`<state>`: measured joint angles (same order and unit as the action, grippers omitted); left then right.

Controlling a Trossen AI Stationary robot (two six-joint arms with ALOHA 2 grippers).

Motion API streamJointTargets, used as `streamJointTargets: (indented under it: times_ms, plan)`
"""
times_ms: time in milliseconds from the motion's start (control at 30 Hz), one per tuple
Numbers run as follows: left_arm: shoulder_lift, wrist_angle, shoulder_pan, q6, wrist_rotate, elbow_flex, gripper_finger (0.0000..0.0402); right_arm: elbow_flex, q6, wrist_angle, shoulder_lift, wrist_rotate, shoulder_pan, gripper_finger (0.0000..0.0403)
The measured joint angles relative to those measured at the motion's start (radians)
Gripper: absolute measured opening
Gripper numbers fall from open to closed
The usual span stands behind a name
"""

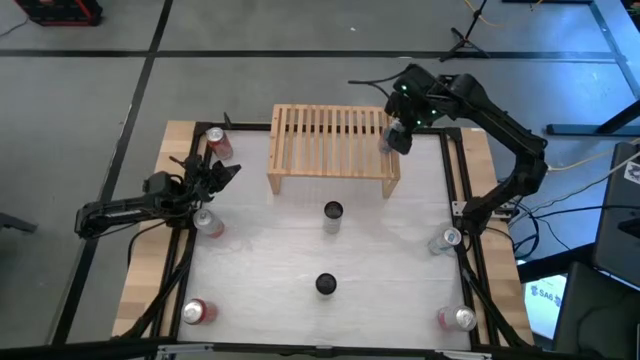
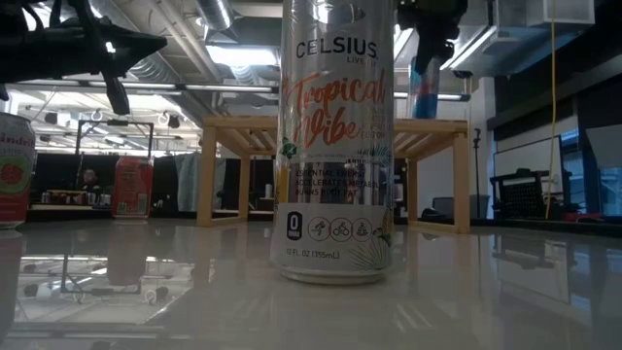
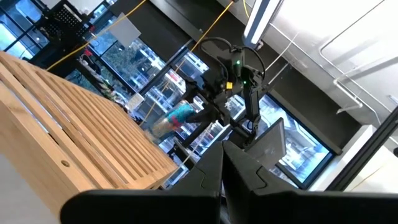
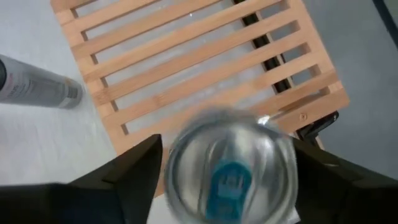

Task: Place canned beverage on shelf
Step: Put the left blue soda can on the shelf

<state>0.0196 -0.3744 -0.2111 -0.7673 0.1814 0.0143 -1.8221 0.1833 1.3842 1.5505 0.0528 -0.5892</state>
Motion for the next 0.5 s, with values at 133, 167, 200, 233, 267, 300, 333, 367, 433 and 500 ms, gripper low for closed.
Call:
streamJointTargets:
  times_ms: [133, 167, 200, 233, 267, 300, 333, 367, 433, 500]
  plan:
    - [0.000, 0.000, 0.000, 0.000, 0.000, 0.000, 0.0000, 0.000, 0.000, -0.001, 0.000, 0.000, 0.000, 0.0316]
    - [0.000, 0.000, 0.000, 0.000, 0.000, 0.000, 0.0000, 0.000, 0.000, -0.003, 0.000, 0.001, 0.000, 0.0316]
    - [0.000, 0.000, 0.000, 0.000, 0.000, 0.000, 0.0000, 0.000, 0.000, -0.006, 0.000, 0.001, 0.000, 0.0317]
    - [0.000, 0.000, 0.000, 0.000, 0.000, 0.000, 0.0000, 0.000, 0.000, -0.011, 0.000, 0.001, 0.000, 0.0318]
    - [0.000, 0.000, 0.000, 0.000, 0.000, 0.000, 0.0000, 0.000, 0.000, -0.015, 0.000, 0.001, 0.000, 0.0318]
    - [0.000, 0.000, 0.000, 0.000, 0.000, 0.000, 0.0000, 0.000, 0.000, -0.021, 0.000, 0.001, 0.000, 0.0318]
    - [0.000, 0.000, 0.000, 0.000, 0.000, 0.000, 0.0000, 0.000, -0.001, -0.026, 0.000, 0.001, 0.000, 0.0319]
    - [0.000, 0.000, 0.000, 0.000, 0.000, 0.000, 0.0000, 0.000, -0.001, -0.030, 0.000, 0.001, 0.000, 0.0319]
    - [0.000, 0.000, 0.000, 0.000, 0.000, 0.000, 0.0000, 0.000, 0.001, -0.030, 0.000, 0.001, 0.000, 0.0319]
    - [0.000, 0.000, 0.000, 0.000, 0.000, 0.000, 0.0000, 0.000, 0.001, -0.030, 0.000, -0.006, 0.000, 0.0319]
